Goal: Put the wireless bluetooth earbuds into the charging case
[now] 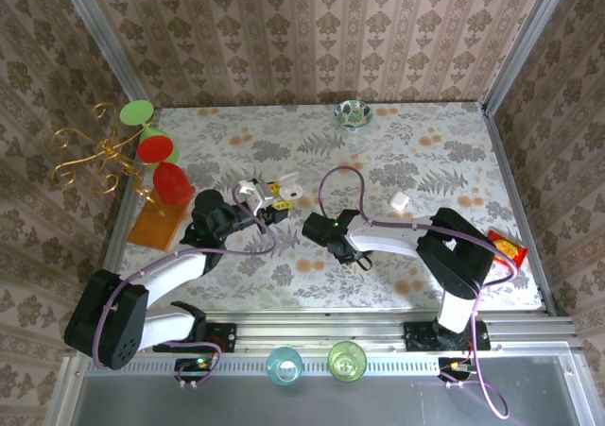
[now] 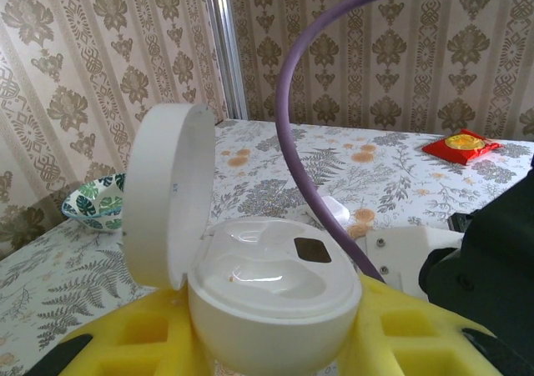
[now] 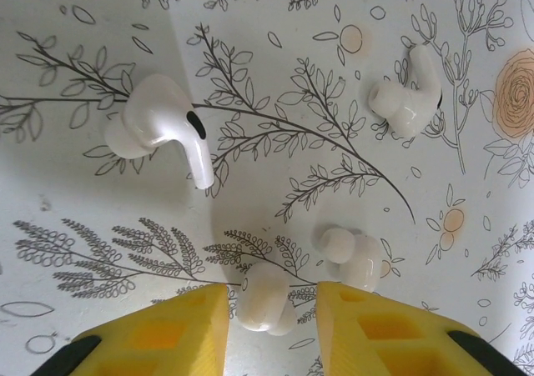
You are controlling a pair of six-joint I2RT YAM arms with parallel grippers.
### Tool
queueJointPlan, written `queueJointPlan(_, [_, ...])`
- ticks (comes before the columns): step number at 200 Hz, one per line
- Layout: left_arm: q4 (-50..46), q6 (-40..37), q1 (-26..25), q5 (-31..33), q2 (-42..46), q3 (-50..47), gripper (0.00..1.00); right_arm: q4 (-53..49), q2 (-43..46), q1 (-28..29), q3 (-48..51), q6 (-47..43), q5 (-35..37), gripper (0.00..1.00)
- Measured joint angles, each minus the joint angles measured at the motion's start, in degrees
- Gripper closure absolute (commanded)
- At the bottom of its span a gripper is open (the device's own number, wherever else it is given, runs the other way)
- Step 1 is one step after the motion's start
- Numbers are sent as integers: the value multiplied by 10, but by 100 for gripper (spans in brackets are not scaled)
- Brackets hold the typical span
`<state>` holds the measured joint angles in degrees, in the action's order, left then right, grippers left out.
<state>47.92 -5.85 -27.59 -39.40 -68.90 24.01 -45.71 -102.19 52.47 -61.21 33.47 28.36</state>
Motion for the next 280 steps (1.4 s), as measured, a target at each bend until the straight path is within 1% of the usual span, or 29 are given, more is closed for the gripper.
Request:
queueJointPlan(117, [0,0,3,0,0,0,75,-13,-41,13,-16,11,8,72])
queueJointPlan(177, [0,0,3,0,0,0,75,-19,-47,17,-22,10,16,81])
queueJointPlan(211, [0,0,3,0,0,0,75,-19,-43,17,-21,9,16,82])
queueJointPlan(224, [0,0,3,-1,0,0,75,-9,-29,14,-10,8,12,82])
queueJointPlan(238, [0,0,3,-2,0,0,75,12,9,6,16,4,-3,82])
queueJointPlan(262, [0,0,3,-3,0,0,75,44,108,-23,62,-4,-41,82])
queueJointPlan(280, [0,0,3,-3,0,0,75,85,186,-61,95,-7,-95,81])
